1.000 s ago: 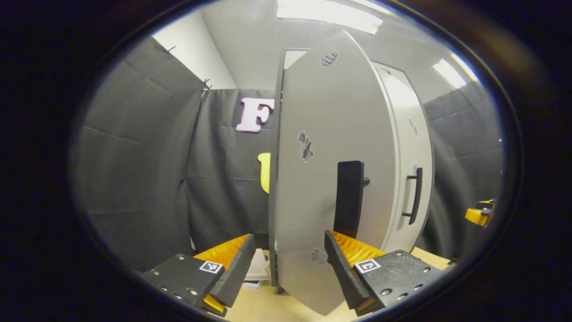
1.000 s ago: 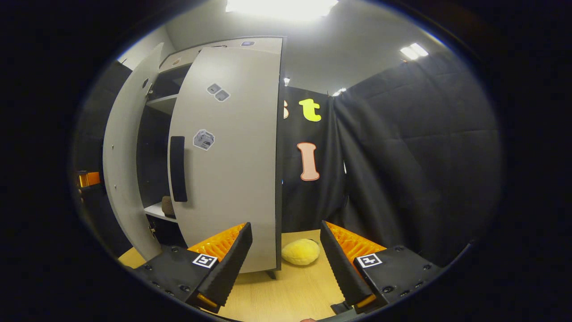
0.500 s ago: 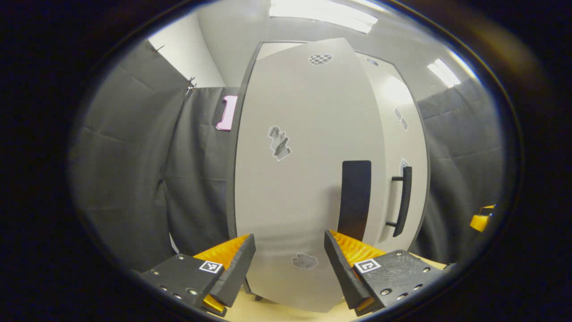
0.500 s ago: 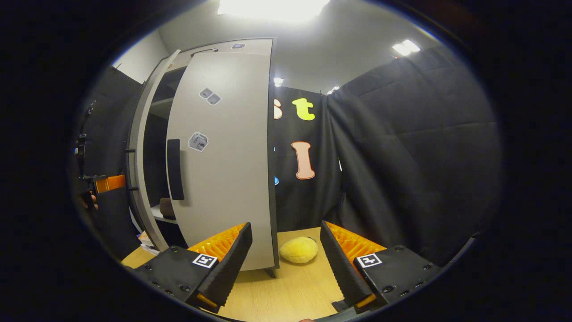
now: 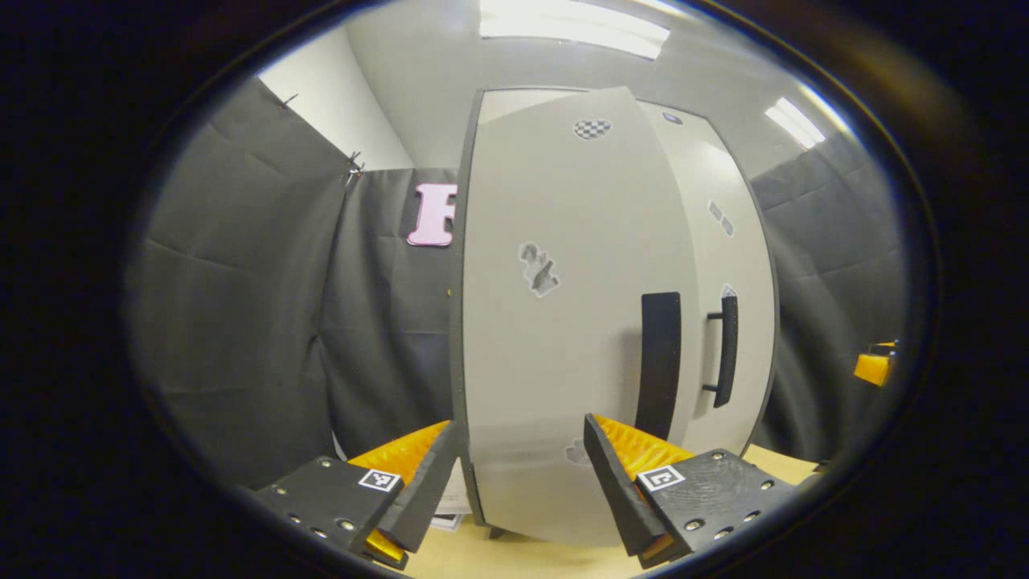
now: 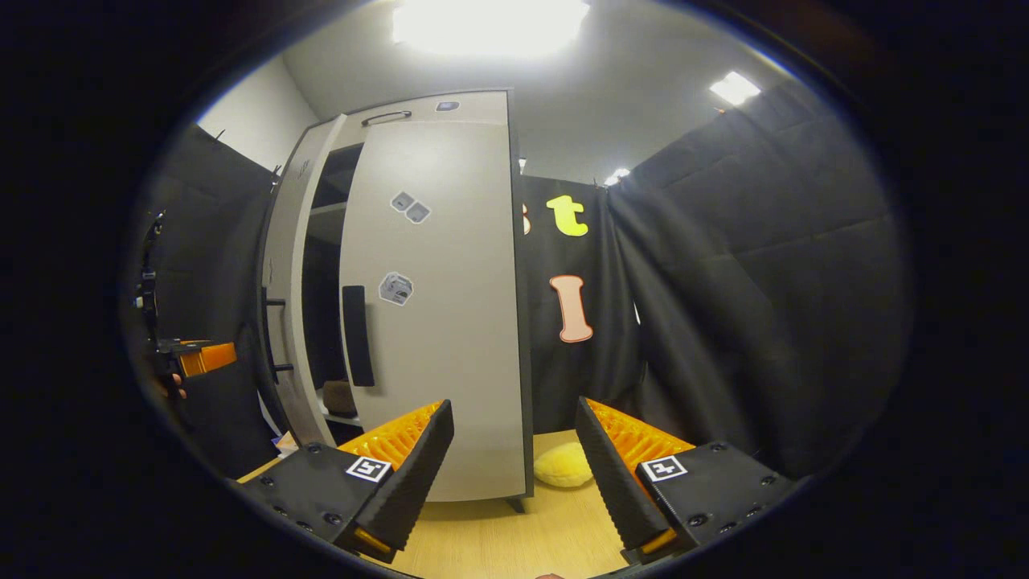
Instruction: Grab one shoe with the right hand and put it into the shoe cabinet, grab the other shoe with the left hand and put it into the shoe cabinet; then close the right door with the right hand and the left door with the left hand.
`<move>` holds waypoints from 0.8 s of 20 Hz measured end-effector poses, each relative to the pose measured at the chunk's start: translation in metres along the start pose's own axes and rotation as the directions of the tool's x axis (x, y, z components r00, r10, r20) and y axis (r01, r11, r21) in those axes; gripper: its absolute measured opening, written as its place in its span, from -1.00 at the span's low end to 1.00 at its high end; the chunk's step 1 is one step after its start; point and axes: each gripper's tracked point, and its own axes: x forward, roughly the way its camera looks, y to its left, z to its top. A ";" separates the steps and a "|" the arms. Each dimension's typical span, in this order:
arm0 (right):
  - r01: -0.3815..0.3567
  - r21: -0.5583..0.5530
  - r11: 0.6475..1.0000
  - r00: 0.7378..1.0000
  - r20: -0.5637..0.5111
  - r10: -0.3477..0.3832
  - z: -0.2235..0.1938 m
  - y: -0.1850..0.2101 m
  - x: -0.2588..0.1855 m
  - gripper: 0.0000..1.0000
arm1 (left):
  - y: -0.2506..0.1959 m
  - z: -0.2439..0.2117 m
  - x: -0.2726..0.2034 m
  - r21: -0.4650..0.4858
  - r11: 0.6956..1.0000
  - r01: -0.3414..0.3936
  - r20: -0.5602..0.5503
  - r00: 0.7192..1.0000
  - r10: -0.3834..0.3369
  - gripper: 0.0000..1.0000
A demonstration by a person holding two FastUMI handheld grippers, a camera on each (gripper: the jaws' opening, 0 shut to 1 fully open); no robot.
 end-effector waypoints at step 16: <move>-0.060 -0.033 0.998 0.992 0.108 0.063 -0.009 0.024 -0.050 0.94 | 0.035 -0.032 -0.127 0.083 0.996 -0.032 0.044 0.999 0.028 0.90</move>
